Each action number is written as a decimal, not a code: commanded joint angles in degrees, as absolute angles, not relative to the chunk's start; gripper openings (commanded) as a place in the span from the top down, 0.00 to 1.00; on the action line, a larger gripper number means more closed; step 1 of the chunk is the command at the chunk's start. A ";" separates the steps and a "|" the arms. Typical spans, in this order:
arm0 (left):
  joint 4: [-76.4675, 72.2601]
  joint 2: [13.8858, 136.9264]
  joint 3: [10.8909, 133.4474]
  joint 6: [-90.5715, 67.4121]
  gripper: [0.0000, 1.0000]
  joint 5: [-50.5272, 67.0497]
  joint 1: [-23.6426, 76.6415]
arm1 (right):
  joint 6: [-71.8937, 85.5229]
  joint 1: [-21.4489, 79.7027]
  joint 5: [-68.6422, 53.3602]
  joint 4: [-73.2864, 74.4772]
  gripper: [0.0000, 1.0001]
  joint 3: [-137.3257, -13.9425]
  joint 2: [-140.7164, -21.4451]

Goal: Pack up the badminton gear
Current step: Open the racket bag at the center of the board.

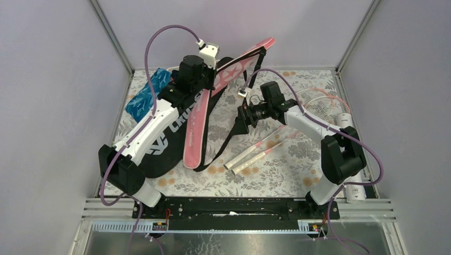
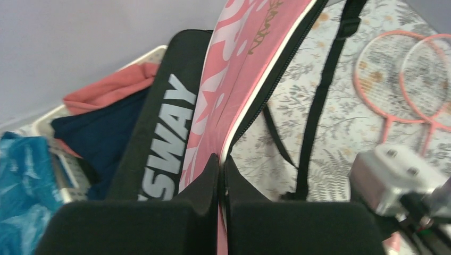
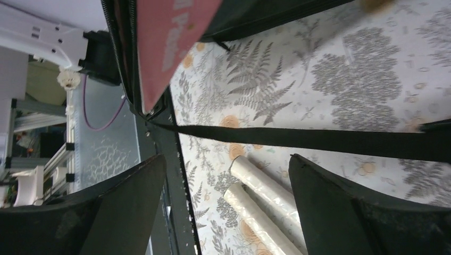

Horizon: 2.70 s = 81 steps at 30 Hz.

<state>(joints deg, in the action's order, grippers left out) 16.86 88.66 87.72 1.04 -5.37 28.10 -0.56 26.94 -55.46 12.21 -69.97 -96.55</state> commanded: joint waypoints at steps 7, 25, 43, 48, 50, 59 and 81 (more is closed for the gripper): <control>14.52 92.15 92.77 -14.28 1.00 3.98 27.82 | -7.07 33.13 -59.76 7.50 0.00 -60.55 -90.53; 14.55 96.28 96.31 -15.75 1.00 1.86 25.82 | -14.40 44.88 -58.70 12.73 0.09 -60.60 -91.67; 13.21 104.16 106.34 -7.26 1.00 -11.78 19.91 | -18.62 52.29 -39.26 14.82 1.00 -58.14 -90.16; 15.63 105.80 111.09 -8.09 1.00 -9.79 17.62 | -17.85 52.29 -35.72 14.77 1.00 -57.60 -91.65; 17.43 106.44 114.18 -8.97 1.00 -7.39 16.54 | -17.60 52.25 -34.96 14.29 1.00 -57.18 -92.11; 21.47 104.82 115.85 -13.47 1.00 1.73 14.02 | -17.07 52.29 -32.53 14.35 1.00 -58.62 -95.31; 15.53 96.50 104.36 -8.29 1.00 10.49 14.13 | -23.84 52.21 -27.20 20.65 0.15 -64.42 -86.16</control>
